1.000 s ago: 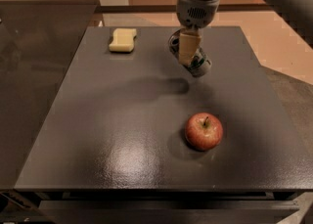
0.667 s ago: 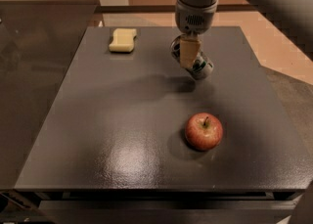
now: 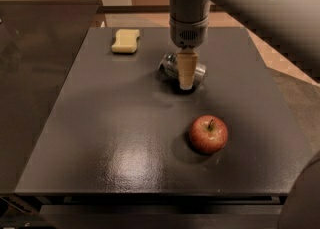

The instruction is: Knock 7up can over

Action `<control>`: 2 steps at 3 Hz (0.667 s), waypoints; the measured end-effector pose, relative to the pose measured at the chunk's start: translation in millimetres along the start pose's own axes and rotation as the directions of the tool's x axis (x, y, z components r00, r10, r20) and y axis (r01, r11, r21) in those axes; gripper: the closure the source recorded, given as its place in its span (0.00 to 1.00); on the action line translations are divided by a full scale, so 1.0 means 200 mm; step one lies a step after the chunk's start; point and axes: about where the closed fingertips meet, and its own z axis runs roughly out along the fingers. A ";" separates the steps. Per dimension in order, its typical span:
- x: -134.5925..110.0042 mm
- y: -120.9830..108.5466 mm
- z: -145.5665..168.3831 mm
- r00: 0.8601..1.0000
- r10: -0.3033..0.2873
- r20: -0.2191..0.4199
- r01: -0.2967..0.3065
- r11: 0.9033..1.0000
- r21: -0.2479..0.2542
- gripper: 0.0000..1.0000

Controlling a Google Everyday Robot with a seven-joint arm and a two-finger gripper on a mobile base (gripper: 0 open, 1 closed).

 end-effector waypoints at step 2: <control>-0.06 0.02 0.09 0.999 -0.036 -0.023 0.036 0.999 -0.019 0.00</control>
Offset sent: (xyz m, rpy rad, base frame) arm -0.0064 0.0104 -0.0292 -0.0415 0.0765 0.0376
